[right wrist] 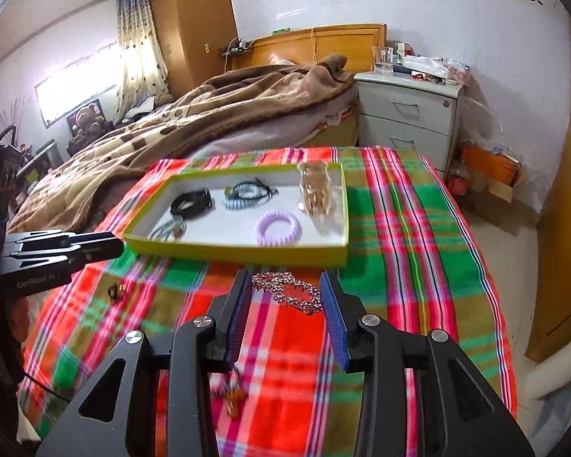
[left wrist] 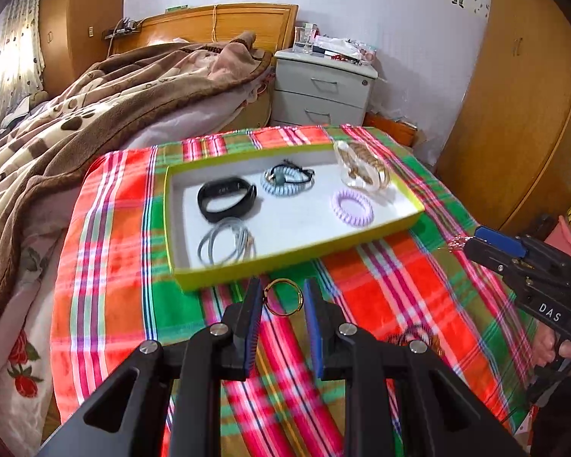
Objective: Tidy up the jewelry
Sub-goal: 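Grasp the gold ring with the left tool while the right tool grasps the rhinestone clip, then carry the gold ring and rhinestone clip into the yellow box with both tools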
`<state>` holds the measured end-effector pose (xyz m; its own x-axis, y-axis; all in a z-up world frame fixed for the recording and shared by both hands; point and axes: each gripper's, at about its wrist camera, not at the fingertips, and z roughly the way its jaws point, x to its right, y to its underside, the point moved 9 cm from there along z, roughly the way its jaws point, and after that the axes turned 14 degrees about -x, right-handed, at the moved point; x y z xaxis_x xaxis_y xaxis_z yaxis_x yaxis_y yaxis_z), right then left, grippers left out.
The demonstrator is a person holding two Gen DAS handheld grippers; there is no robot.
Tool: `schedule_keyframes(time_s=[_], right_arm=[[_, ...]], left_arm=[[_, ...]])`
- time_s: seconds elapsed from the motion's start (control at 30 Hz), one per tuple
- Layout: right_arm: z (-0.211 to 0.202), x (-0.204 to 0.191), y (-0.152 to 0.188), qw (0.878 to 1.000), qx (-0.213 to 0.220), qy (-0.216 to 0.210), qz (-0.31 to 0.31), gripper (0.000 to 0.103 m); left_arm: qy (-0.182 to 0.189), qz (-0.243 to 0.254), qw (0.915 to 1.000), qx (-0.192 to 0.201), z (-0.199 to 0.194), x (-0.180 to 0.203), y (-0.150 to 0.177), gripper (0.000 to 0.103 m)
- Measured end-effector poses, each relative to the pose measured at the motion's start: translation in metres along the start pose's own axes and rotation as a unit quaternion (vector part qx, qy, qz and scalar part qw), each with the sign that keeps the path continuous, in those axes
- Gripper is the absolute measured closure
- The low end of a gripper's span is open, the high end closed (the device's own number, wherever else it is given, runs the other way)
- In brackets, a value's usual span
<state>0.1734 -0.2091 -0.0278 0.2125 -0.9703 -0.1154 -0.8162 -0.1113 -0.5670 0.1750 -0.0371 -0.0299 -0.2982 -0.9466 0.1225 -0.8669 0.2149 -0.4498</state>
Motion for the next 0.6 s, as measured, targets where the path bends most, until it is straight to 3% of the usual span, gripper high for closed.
schedule_keyframes(time_s=[0.27,0.6], right_arm=[[0.026,-0.007,-0.036,1.000,-0.003,-0.009,0.012,0.065],[0.064,-0.002,-0.056,0.999,-0.018,0.001,0.032,0.065]], left_arm=[[0.016,-0.002,0.9999,0.001,0.014,-0.005,-0.045,0.080],[0.010,0.003,0.9998,-0.016,0.054,-0.010,-0.080,0.080]])
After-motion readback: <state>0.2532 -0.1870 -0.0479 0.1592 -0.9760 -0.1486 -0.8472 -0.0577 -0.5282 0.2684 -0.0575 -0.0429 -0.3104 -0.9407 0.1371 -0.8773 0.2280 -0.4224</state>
